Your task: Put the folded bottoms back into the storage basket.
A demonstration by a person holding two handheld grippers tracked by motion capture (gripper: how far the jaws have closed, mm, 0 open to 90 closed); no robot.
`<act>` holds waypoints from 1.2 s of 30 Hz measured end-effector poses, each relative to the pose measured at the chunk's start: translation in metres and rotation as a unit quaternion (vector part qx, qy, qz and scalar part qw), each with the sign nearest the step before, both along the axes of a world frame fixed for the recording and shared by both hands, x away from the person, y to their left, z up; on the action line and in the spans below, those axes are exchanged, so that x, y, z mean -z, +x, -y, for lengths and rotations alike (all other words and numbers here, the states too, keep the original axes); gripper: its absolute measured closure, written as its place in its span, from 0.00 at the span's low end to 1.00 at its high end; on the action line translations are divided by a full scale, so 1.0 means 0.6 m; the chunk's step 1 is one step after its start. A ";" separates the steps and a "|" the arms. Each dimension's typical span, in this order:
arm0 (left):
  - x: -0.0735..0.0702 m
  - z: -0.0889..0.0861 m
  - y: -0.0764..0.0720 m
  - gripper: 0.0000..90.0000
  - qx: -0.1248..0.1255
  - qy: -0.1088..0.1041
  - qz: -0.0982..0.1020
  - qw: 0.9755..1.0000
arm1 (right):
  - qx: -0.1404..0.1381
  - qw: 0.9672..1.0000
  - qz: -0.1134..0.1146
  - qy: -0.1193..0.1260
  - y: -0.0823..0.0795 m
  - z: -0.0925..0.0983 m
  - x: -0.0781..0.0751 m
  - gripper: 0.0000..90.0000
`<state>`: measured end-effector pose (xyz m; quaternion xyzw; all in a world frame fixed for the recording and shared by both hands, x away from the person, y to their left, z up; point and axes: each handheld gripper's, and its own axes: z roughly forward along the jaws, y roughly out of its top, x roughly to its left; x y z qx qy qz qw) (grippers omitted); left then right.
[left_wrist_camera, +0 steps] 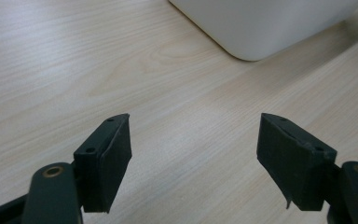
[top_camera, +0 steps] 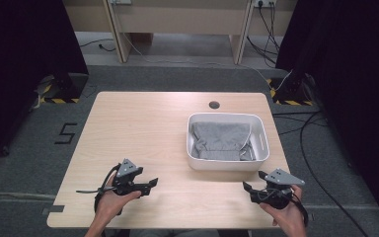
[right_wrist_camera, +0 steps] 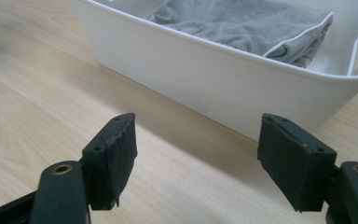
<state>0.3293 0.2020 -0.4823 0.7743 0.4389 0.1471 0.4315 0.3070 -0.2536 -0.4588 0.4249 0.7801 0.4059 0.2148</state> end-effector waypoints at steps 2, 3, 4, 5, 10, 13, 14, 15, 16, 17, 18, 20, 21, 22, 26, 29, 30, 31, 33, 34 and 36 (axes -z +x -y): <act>0.005 -0.001 -0.003 0.28 0.000 0.001 -0.002 1.000 | 0.002 1.000 0.000 -0.001 0.000 0.000 0.006 0.31; 0.007 -0.001 -0.004 0.28 0.001 0.004 -0.001 1.000 | 0.000 1.000 -0.001 0.000 0.000 -0.001 0.008 0.30; 0.010 -0.001 -0.005 0.28 0.000 0.006 0.000 1.000 | 0.000 1.000 -0.001 0.002 -0.001 -0.002 0.012 0.30; 0.014 -0.001 -0.006 0.28 0.000 0.008 -0.001 1.000 | 0.001 1.000 -0.001 0.004 -0.001 -0.002 0.015 0.29; 0.030 -0.006 -0.011 0.27 -0.001 0.009 -0.009 1.000 | -0.002 1.000 -0.002 0.003 -0.002 -0.006 0.030 0.28; 0.037 -0.012 -0.014 0.27 -0.004 0.005 -0.014 1.000 | -0.002 1.000 -0.007 0.003 -0.003 -0.008 0.038 0.28; 0.040 -0.014 -0.015 0.27 -0.006 0.005 -0.015 1.000 | -0.002 1.000 -0.008 0.003 -0.004 -0.008 0.041 0.28; 0.040 -0.014 -0.015 0.27 -0.006 0.005 -0.015 1.000 | -0.002 1.000 -0.011 0.001 -0.004 -0.008 0.045 0.27; 0.043 -0.017 -0.018 0.27 -0.007 0.005 -0.016 1.000 | -0.002 1.000 -0.014 0.001 -0.004 -0.009 0.048 0.27; 0.044 -0.018 -0.019 0.27 -0.007 0.007 -0.017 1.000 | -0.003 1.000 -0.015 -0.001 -0.004 -0.010 0.051 0.27; 0.045 -0.018 -0.021 0.27 -0.007 0.009 -0.017 1.000 | -0.004 1.000 -0.015 -0.002 -0.004 -0.012 0.053 0.27; 0.046 -0.019 -0.024 0.27 -0.006 0.014 -0.015 1.000 | -0.005 1.000 -0.020 -0.005 -0.005 -0.015 0.058 0.27; 0.047 -0.019 -0.025 0.27 -0.007 0.015 -0.015 1.000 | -0.007 1.000 -0.019 -0.010 -0.004 -0.015 0.061 0.27; 0.048 -0.020 -0.026 0.27 -0.006 0.017 -0.014 1.000 | -0.008 1.000 -0.020 -0.011 -0.003 -0.015 0.063 0.26; 0.055 -0.020 -0.034 0.27 -0.011 0.026 -0.019 0.999 | -0.003 1.000 -0.026 -0.012 -0.005 -0.014 0.070 0.26; 0.058 -0.020 -0.039 0.27 -0.011 0.033 -0.020 0.999 | 0.003 0.999 -0.032 -0.012 -0.007 -0.010 0.074 0.26; 0.060 -0.021 -0.044 0.27 -0.009 0.039 -0.020 0.999 | 0.002 0.999 -0.030 -0.013 -0.007 -0.008 0.076 0.26; 0.061 -0.020 -0.046 0.26 -0.010 0.039 -0.019 0.999 | 0.003 0.999 -0.031 -0.014 -0.008 -0.007 0.078 0.26; 0.062 -0.021 -0.048 0.26 -0.011 0.048 -0.012 0.999 | 0.005 0.999 -0.033 -0.018 -0.008 -0.006 0.082 0.25; 0.062 -0.021 -0.049 0.26 -0.012 0.052 -0.011 0.999 | 0.005 0.999 -0.034 -0.020 -0.008 -0.006 0.084 0.25; 0.063 -0.020 -0.052 0.26 -0.012 0.056 -0.010 0.998 | 0.008 0.999 -0.038 -0.024 -0.007 -0.006 0.089 0.23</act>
